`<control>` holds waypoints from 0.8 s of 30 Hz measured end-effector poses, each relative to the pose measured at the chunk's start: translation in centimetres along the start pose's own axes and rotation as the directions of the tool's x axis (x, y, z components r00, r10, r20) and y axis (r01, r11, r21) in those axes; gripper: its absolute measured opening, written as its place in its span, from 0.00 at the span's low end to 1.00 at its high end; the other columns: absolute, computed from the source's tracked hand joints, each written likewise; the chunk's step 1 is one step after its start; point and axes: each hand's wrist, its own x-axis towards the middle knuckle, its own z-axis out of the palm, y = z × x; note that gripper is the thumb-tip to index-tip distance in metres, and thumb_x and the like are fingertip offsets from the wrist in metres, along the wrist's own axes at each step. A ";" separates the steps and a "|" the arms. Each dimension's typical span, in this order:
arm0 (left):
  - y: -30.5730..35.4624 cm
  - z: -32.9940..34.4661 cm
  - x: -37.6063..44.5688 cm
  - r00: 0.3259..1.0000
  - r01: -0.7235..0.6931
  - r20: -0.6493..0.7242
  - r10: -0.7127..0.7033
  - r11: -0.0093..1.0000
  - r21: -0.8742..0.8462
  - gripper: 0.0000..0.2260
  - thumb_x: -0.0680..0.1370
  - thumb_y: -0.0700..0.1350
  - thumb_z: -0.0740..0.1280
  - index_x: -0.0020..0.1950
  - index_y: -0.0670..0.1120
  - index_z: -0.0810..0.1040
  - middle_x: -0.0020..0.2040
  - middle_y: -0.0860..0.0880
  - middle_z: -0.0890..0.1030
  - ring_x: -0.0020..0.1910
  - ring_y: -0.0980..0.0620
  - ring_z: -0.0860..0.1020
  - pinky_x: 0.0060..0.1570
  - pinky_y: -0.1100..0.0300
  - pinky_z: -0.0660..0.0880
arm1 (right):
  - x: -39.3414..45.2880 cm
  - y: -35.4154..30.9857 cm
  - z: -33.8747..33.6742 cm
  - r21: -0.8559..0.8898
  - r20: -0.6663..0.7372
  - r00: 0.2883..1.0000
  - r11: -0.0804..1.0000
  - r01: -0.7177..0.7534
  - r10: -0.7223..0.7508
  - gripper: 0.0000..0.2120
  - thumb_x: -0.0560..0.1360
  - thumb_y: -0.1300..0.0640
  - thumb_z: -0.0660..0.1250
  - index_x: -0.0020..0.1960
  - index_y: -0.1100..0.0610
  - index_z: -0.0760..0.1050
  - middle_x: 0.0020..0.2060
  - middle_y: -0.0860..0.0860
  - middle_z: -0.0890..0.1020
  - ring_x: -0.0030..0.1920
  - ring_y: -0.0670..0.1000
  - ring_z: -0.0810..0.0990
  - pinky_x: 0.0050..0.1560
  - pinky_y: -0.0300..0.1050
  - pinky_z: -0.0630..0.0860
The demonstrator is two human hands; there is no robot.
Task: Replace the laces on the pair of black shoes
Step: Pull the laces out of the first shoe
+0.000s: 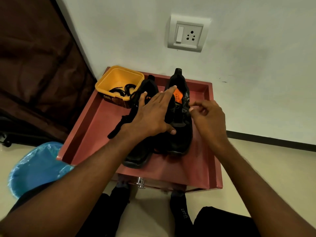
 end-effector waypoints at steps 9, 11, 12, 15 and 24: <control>-0.2 0.3 0.0 0.999 -0.026 -0.021 0.025 0.999 -0.033 0.64 0.64 0.62 0.82 0.84 0.55 0.39 0.83 0.52 0.58 0.82 0.52 0.56 0.78 0.35 0.38 | 0.1 -0.7 2.2 -0.282 0.179 0.974 0.941 0.188 -0.141 0.05 0.79 0.60 0.70 0.49 0.58 0.85 0.44 0.47 0.74 0.46 0.41 0.74 0.42 0.37 0.72; -0.2 0.4 0.0 1.000 -0.017 -0.012 0.016 0.999 -0.029 0.64 0.63 0.63 0.82 0.83 0.55 0.39 0.84 0.52 0.56 0.82 0.51 0.56 0.78 0.35 0.37 | 0.0 -1.1 1.7 0.141 0.184 0.974 0.977 -0.158 0.131 0.09 0.82 0.61 0.67 0.45 0.61 0.83 0.42 0.53 0.83 0.44 0.39 0.80 0.47 0.39 0.80; -0.2 0.3 0.1 1.000 -0.007 -0.010 0.007 1.000 -0.030 0.65 0.63 0.63 0.82 0.83 0.55 0.38 0.84 0.52 0.56 0.82 0.51 0.56 0.77 0.36 0.37 | -0.1 -1.3 1.2 0.425 0.241 0.932 0.834 -0.351 0.270 0.11 0.83 0.61 0.63 0.46 0.62 0.81 0.45 0.57 0.84 0.47 0.43 0.83 0.52 0.44 0.81; -0.3 0.0 0.1 1.000 0.005 -0.005 -0.005 0.999 -0.033 0.65 0.62 0.64 0.82 0.83 0.56 0.38 0.84 0.52 0.56 0.82 0.50 0.56 0.77 0.37 0.34 | 0.0 -0.9 -0.2 0.824 0.427 0.808 0.193 -0.533 0.407 0.13 0.85 0.63 0.55 0.45 0.62 0.74 0.49 0.63 0.81 0.58 0.60 0.82 0.63 0.55 0.79; -0.3 -0.2 0.1 1.000 -0.012 -0.019 0.012 1.000 0.006 0.65 0.62 0.65 0.81 0.83 0.55 0.39 0.83 0.52 0.59 0.82 0.50 0.56 0.77 0.36 0.37 | 1.4 1.1 0.6 -0.265 0.141 0.919 0.881 0.393 -0.367 0.14 0.75 0.56 0.74 0.61 0.50 0.81 0.69 0.49 0.72 0.68 0.50 0.71 0.65 0.46 0.73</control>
